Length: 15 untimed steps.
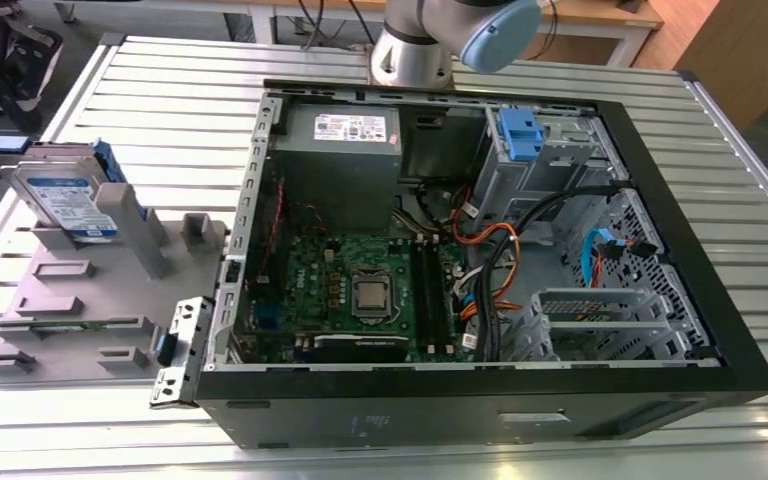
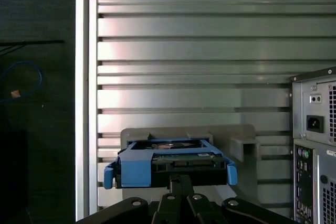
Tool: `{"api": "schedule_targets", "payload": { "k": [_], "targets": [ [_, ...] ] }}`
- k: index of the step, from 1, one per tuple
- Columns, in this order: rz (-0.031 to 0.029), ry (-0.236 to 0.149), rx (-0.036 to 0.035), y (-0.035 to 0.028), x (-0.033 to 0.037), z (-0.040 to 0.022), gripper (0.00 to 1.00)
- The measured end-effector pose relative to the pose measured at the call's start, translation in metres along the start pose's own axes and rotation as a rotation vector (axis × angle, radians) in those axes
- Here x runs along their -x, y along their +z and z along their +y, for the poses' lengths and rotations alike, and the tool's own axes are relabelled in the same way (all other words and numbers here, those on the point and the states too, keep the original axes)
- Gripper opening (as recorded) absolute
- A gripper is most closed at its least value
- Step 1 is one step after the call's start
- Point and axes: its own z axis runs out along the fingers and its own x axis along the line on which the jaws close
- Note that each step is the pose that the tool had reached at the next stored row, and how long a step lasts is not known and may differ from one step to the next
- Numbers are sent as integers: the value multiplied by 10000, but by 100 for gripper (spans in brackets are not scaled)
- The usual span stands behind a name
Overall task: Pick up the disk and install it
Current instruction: 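Reach for the disk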
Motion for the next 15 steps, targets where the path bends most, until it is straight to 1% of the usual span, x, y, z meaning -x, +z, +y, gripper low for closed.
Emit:
{"api": "schedule_targets", "payload": {
  "k": [3,6,9,12,15],
  "targets": [
    [4,-117,-8,33,-1,-1,11],
    [10,-307,-42,54,-4,-1,11],
    [10,-344,-84,82,-13,-3,11],
    [10,-345,-93,121,-23,-5,11],
    [10,-327,-94,131,-33,-5,11]
  ]
}}
